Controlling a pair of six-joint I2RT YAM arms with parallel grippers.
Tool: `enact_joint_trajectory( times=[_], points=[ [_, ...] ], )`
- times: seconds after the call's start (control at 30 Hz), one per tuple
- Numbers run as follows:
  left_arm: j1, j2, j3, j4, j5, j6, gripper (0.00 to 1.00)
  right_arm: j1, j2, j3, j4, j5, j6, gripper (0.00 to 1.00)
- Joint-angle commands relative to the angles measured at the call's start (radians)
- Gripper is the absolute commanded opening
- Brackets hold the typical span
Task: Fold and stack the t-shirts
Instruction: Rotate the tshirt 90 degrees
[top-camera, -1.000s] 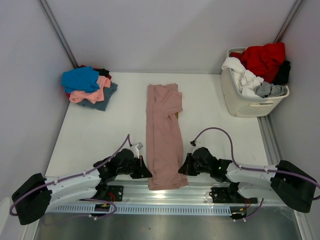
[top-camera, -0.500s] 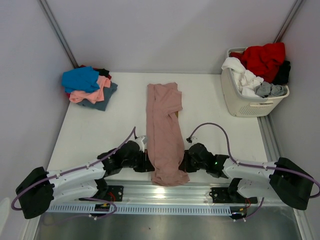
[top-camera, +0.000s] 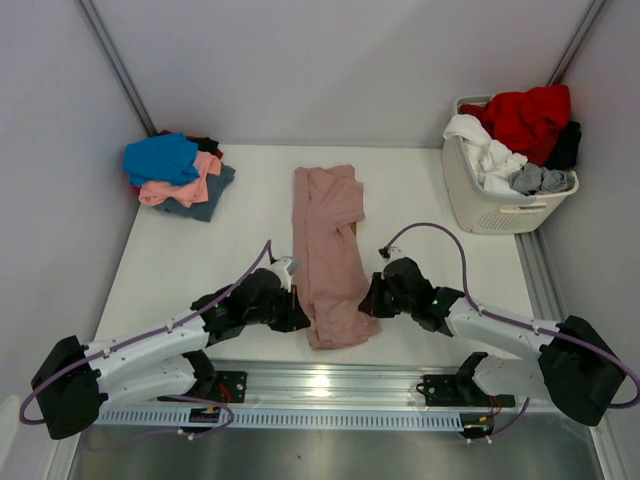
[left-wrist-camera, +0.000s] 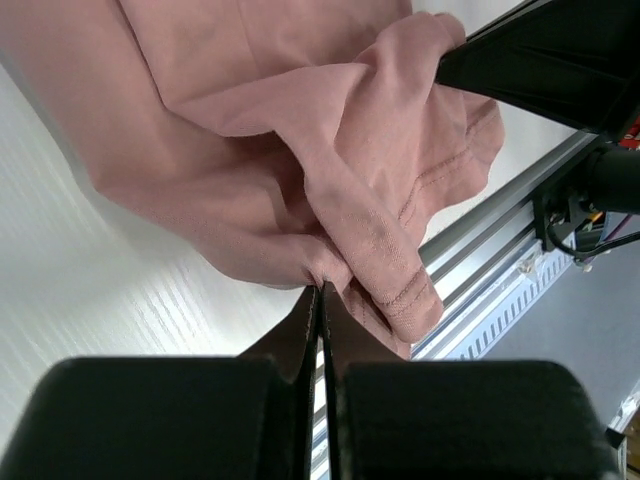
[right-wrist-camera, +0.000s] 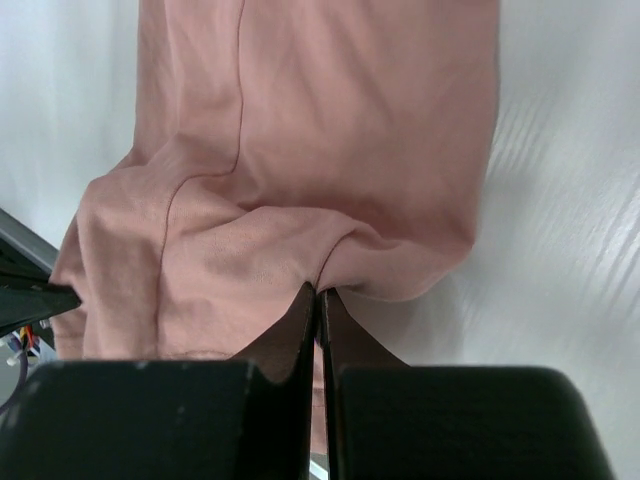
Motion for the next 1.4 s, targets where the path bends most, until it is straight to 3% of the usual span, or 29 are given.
enact_joint_trajectory(
  times=[0.0,0.67,0.93,1.17,1.23,1.33,1.37],
  points=[
    [0.017,-0.014,0.054,-0.004,-0.018,0.04,0.01,-0.029,0.019,0.052,-0.017,-0.031,-0.043,0.0],
    [0.026,-0.002,0.027,-0.044,0.089,0.027,0.01,-0.012,0.034,-0.008,-0.02,-0.105,-0.002,0.0],
    [0.025,-0.097,-0.021,-0.205,0.149,-0.019,0.01,0.074,-0.088,-0.115,-0.1,-0.071,0.081,0.0],
    [0.005,-0.065,-0.082,-0.181,0.218,-0.072,0.01,0.101,-0.116,-0.178,-0.095,-0.073,0.13,0.0],
    [-0.015,-0.055,-0.096,-0.161,0.229,-0.082,0.01,0.121,-0.107,-0.18,-0.09,-0.065,0.141,0.12],
    [-0.031,-0.051,-0.097,-0.158,0.235,-0.091,0.03,0.146,-0.098,-0.172,-0.103,-0.044,0.145,0.44],
    [-0.037,-0.048,-0.099,-0.161,0.232,-0.092,0.07,0.163,-0.102,-0.17,-0.11,-0.033,0.148,0.48]
  ],
)
